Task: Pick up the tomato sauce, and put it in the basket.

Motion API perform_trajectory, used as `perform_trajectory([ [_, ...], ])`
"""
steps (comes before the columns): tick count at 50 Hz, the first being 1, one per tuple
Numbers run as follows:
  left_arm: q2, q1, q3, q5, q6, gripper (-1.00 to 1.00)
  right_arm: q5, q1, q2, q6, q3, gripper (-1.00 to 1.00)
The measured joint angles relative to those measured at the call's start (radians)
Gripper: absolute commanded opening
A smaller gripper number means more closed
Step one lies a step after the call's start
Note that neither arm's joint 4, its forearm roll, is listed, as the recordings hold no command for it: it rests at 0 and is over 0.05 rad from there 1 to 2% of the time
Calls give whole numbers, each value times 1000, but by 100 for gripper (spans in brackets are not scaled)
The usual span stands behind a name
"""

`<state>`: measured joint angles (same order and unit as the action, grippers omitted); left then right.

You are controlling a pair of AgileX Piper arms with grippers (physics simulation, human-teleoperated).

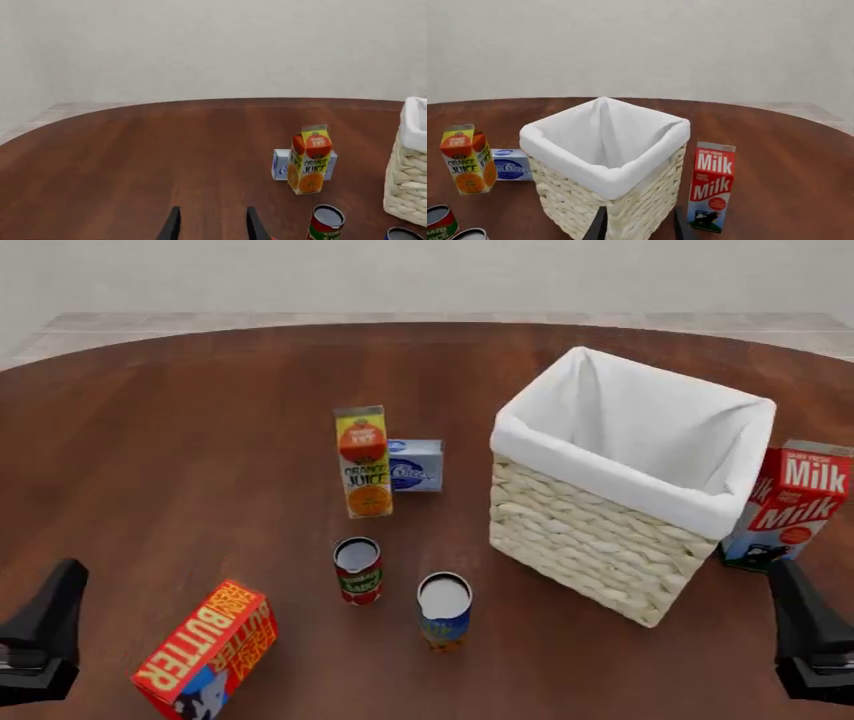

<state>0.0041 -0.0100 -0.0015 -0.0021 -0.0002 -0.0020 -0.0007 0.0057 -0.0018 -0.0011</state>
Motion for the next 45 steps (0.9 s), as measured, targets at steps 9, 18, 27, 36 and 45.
perform_trajectory([
  [9, -1, 6, 1, 2, 0, 100, -2, 1, 2, 1, -1, 100],
  [18, 2, 9, 0, 0, 0, 100, -4, 1, 5, 1, -2, 100],
  [27, 6, 11, -1, -3, 1, 100, 3, 5, 4, -8, -9, 100],
  [36, 4, 15, -2, -2, 3, 100, 72, 54, 4, -24, -79, 100],
  [45, 4, 16, -2, -3, 4, 100, 140, 146, 76, -24, -208, 100],
])
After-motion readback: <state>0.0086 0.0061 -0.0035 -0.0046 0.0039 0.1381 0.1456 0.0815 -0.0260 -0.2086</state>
